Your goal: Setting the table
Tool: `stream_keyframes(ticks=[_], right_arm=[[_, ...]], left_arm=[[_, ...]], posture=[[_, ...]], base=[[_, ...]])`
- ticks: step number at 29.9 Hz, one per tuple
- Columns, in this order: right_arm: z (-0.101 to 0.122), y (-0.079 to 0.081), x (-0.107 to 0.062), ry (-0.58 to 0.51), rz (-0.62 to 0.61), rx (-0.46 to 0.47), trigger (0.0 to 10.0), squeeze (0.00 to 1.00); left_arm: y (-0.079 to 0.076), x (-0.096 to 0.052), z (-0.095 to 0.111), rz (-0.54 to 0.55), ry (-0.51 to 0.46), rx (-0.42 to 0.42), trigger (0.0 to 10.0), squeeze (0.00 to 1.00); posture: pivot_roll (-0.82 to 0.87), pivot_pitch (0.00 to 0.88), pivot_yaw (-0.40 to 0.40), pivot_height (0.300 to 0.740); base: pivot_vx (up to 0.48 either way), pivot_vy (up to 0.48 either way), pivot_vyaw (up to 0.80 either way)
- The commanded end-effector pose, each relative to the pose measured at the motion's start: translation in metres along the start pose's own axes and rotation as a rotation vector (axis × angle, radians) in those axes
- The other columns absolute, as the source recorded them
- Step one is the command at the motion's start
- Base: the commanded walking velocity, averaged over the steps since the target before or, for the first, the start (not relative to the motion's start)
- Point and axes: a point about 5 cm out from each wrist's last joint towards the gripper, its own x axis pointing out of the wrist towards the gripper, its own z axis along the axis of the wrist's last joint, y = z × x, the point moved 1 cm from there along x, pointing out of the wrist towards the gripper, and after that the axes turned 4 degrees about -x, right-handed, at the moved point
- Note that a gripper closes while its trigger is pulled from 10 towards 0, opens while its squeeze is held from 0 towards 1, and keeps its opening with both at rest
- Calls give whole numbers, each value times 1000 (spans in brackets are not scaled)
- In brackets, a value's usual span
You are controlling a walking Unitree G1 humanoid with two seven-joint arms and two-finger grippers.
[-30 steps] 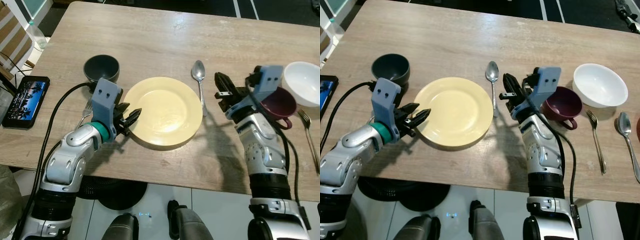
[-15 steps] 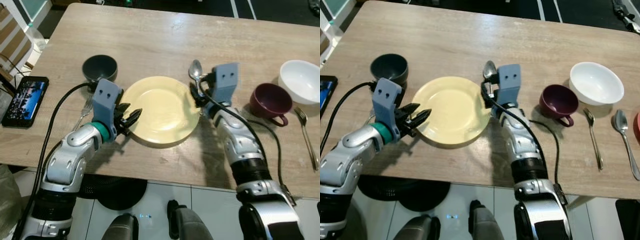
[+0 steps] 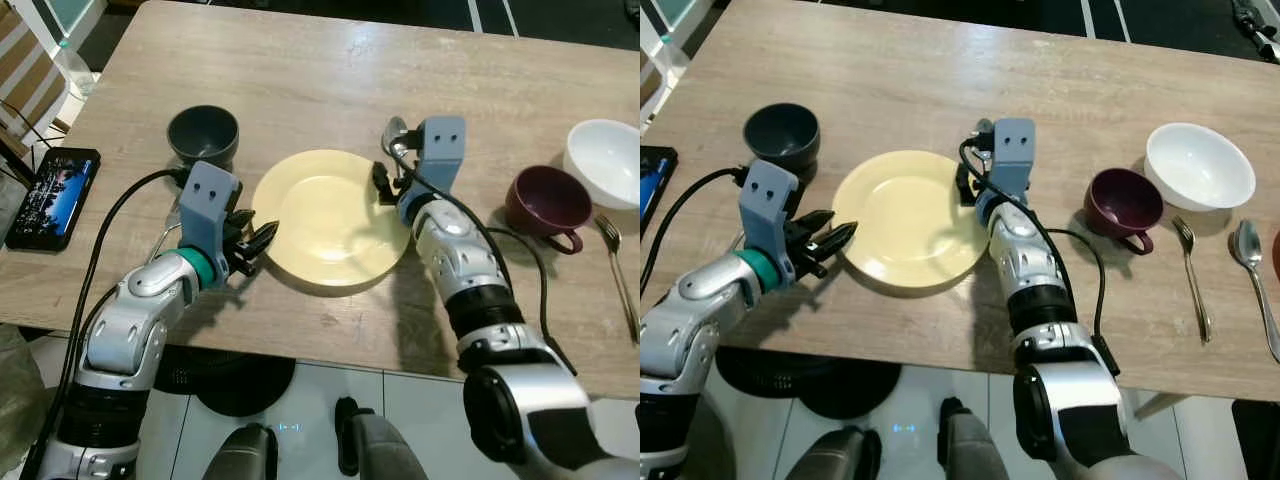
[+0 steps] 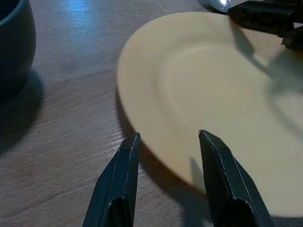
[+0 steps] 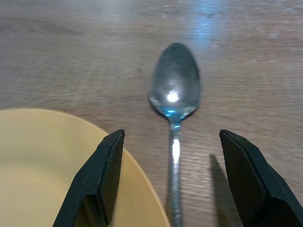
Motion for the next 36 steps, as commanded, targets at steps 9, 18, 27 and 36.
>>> stream_keyframes(ticks=[9, 18, 27, 36], right_arm=[[-16, -23, -8, 53, 43, 93, 10000, 0], [-37, -21, -38, 70, 220, -154, 10000, 0], [-51, -11, -73, 101, 360, -165, 10000, 0], [-40, -17, -75, 61, 363, -241, 10000, 0]], left_arm=[[-3, -2, -4, -6, 13, -9, 10000, 0], [-8, 2, 22, -20, -150, 72, 10000, 0], [-20, 4, 38, -82, -236, 139, 10000, 0], [-27, -8, 27, -119, -189, 125, 10000, 0]], posture=[[97, 163, 23, 740], [84, 157, 27, 740], [64, 155, 30, 740], [52, 152, 44, 740]], base=[[0, 0, 0], [0, 0, 0], [0, 0, 0], [0, 0, 0]])
